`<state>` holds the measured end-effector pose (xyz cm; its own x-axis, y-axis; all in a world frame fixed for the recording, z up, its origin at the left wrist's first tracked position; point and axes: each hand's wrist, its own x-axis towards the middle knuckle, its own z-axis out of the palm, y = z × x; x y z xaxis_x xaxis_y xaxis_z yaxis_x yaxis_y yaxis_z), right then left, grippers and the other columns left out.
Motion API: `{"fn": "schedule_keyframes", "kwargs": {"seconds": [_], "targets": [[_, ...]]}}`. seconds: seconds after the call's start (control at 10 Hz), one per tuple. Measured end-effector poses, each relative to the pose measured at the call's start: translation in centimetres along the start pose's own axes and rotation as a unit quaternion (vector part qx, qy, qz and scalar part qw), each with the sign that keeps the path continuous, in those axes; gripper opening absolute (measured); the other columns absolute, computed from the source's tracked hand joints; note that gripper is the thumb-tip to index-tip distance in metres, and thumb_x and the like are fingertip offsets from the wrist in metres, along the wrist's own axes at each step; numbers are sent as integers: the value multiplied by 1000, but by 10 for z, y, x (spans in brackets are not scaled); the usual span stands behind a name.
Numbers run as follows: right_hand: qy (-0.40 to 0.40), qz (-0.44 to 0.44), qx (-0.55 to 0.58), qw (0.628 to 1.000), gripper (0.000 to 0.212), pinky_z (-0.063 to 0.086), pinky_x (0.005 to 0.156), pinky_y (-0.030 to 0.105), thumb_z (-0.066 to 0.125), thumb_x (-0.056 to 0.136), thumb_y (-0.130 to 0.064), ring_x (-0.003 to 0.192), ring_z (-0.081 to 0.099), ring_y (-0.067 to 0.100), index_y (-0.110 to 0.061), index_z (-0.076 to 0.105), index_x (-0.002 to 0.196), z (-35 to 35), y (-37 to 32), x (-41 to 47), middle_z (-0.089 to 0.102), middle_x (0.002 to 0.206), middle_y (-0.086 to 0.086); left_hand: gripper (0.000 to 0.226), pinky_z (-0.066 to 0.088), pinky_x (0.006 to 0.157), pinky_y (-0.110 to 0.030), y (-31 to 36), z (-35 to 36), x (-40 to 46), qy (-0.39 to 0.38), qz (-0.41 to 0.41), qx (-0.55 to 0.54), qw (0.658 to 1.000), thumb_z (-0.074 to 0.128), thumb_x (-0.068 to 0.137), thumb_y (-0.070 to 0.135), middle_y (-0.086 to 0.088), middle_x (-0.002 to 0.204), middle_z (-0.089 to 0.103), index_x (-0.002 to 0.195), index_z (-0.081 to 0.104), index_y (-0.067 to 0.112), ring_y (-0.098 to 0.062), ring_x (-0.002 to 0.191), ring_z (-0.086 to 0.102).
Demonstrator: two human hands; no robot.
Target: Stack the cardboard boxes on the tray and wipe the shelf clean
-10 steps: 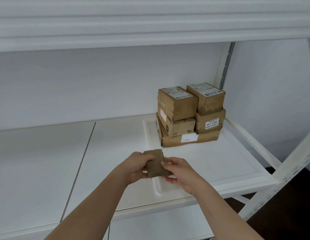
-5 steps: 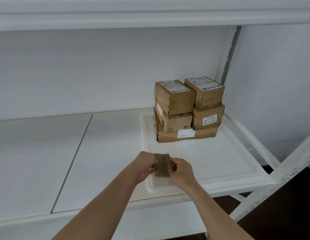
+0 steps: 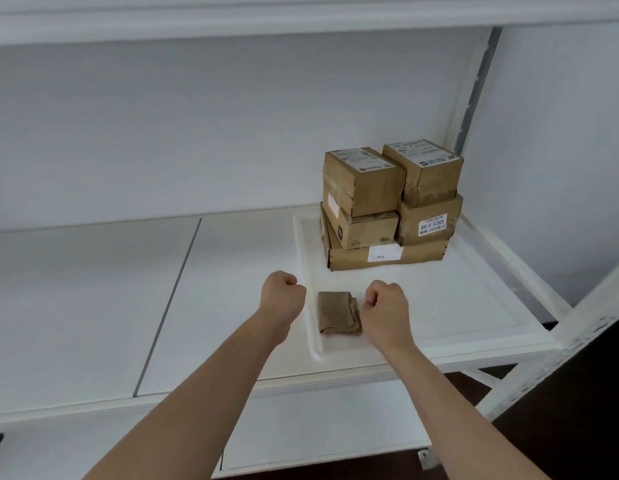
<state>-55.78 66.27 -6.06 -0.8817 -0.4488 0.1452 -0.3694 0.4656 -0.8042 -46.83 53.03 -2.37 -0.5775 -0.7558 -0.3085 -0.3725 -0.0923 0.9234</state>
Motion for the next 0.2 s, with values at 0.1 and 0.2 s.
{"fn": "schedule_keyframes", "kwargs": {"seconds": [0.1, 0.2], "targets": [[65, -77, 92, 991, 57, 27, 55, 16, 52, 83, 15, 52, 20, 9, -22, 17, 58, 0, -28, -10, 19, 55, -8, 50, 17, 47, -25, 5, -18, -18, 7, 84, -27, 996, 54, 92, 5, 3, 59, 17, 60, 18, 20, -15, 53, 13], [59, -85, 160, 982, 58, 23, 49, 21, 60, 95, -22, 48, 19, 9, -20, 17, 55, -4, -65, -32, 16, 48, -9, 57, 18, 43, -23, 14, -47, -46, 22, 133, -54, 989, 57, 94, 22, 9, 50, 14, 55, 16, 22, -14, 49, 13]]}}
